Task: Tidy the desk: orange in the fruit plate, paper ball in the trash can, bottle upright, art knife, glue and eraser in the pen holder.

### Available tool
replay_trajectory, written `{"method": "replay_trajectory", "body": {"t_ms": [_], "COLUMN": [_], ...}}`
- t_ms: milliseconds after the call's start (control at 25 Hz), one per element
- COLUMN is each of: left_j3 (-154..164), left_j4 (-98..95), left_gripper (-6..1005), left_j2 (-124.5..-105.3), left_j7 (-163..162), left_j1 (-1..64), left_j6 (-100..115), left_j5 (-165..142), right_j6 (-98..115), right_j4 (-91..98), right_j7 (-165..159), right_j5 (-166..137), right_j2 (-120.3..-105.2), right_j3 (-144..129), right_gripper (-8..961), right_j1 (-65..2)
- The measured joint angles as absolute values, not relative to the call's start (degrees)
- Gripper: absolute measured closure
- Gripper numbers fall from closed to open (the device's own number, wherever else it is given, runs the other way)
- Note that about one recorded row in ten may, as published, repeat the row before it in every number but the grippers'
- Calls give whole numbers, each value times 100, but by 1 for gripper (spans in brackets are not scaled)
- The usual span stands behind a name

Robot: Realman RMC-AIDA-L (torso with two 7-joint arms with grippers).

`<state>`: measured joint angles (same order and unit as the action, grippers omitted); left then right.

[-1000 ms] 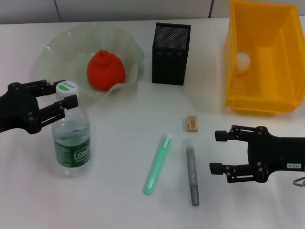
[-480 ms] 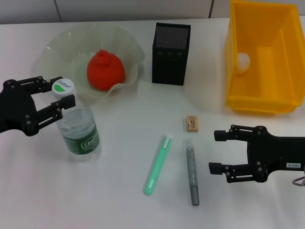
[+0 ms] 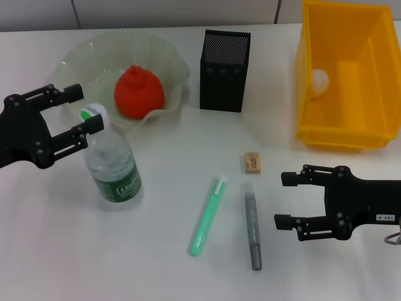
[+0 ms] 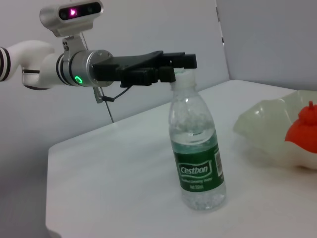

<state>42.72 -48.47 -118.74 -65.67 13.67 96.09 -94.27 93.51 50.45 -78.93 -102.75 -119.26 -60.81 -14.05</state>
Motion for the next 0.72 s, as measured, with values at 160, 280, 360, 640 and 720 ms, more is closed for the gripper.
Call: {"method": "replay_trajectory", "body": {"t_ms": [160, 280, 360, 640, 720], "left_j3": [4261, 4118, 3957, 3437, 3576], "left_j4": [-4867, -5066, -5211, -5419, -5219], "left_gripper": [339, 289, 256, 209, 210], "left_j2": [-11866, -11858, -11857, -11847, -11842], "left_j7": [-6547, -6546, -6545, -6511, -6156], "left_j1": [1351, 1277, 1205, 846, 682], "left_j6": [9614, 9707, 9807, 10246, 10596], "left_j5": [-9393, -9283, -9171, -9007, -9160], "right_j6": [9352, 9412, 9436, 9517, 9736], "right_j4": [5045, 5166, 5387, 7220, 8572], "right_j7": [-7938, -7984, -8175, -10392, -12053], "right_j5": [-10381, -10385, -10378, -10772, -11393], "right_j2": [-11927, -11927, -11927, -11915, -11914], "right_j3": [-6051, -6032, -6007, -5967, -5993], "right_gripper": [110, 110, 110, 111, 111], "right_j1": [-1422, -1406, -1374, -1387, -1673]}}
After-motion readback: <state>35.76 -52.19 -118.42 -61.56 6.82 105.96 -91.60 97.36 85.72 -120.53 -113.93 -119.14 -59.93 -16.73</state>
